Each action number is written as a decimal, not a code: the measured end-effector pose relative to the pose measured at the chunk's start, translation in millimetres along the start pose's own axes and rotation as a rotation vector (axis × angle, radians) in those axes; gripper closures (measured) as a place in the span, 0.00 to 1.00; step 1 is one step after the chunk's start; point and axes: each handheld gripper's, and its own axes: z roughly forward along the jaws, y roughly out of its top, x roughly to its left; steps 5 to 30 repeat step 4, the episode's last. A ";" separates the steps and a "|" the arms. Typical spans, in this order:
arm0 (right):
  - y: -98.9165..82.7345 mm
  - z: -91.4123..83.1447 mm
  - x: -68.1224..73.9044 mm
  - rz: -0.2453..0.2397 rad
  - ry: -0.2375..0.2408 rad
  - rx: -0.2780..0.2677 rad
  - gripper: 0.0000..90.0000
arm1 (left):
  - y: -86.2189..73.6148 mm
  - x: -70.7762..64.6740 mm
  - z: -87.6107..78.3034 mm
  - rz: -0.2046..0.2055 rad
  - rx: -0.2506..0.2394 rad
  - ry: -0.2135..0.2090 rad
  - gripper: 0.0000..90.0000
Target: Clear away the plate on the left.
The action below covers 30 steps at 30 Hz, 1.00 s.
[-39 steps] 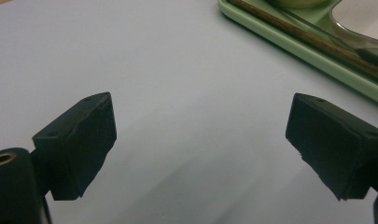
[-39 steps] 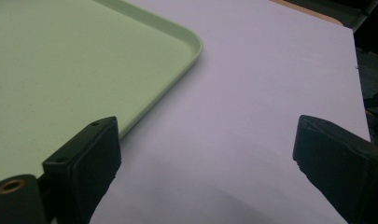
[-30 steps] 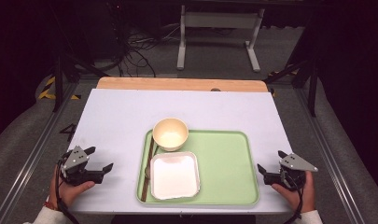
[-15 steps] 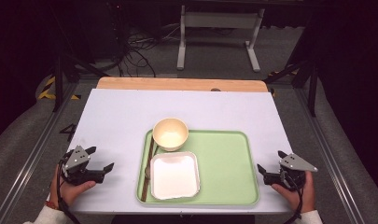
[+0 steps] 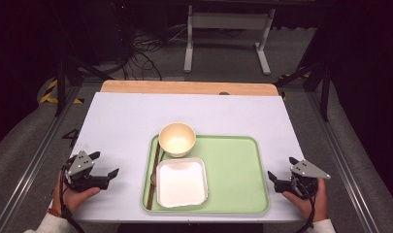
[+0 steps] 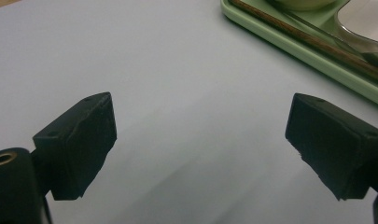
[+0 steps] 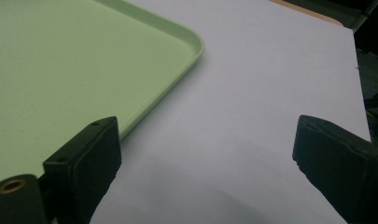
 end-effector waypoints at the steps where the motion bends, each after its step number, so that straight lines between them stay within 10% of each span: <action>1: -0.1 -0.1 -0.2 0.000 0.000 -0.002 0.09 | 0.1 0.0 0.3 0.000 0.001 -0.001 0.11; 30: 0.2 -0.5 -0.2 0.007 0.000 -0.004 0.09 | 0.1 -0.3 0.6 -0.003 0.004 0.001 0.11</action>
